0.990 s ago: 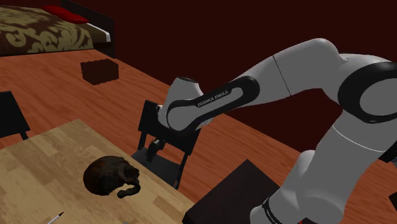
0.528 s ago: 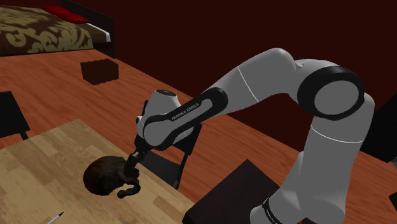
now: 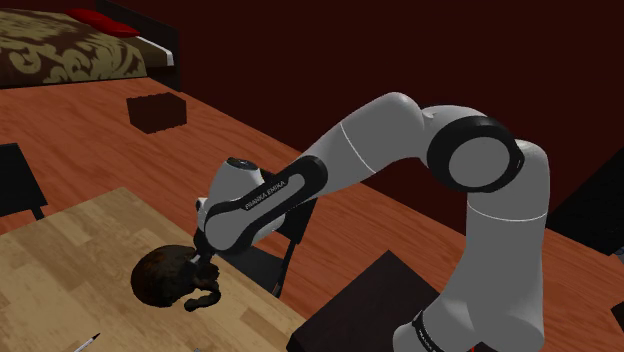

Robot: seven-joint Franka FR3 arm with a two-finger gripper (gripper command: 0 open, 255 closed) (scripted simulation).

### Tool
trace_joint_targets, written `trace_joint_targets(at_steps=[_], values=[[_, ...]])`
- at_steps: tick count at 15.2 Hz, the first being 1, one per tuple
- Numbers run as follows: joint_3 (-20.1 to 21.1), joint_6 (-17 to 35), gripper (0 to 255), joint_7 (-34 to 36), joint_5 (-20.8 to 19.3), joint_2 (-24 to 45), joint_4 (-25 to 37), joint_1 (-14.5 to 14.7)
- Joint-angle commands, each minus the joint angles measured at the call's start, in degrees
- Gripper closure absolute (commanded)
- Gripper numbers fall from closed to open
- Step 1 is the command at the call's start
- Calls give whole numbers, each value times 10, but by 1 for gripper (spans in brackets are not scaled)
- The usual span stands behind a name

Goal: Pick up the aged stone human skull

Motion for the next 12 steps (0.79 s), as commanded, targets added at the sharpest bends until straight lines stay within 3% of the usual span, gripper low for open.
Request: trace_joint_targets(at_steps=[1, 4, 5, 12], values=[[1, 13, 0, -4, 1, 14, 2, 1], [1, 21, 0, -7, 2, 25, 3, 1], [2, 22, 255, -8, 2, 25, 3, 0], [1, 21, 255, -7, 1, 26, 5, 1]])
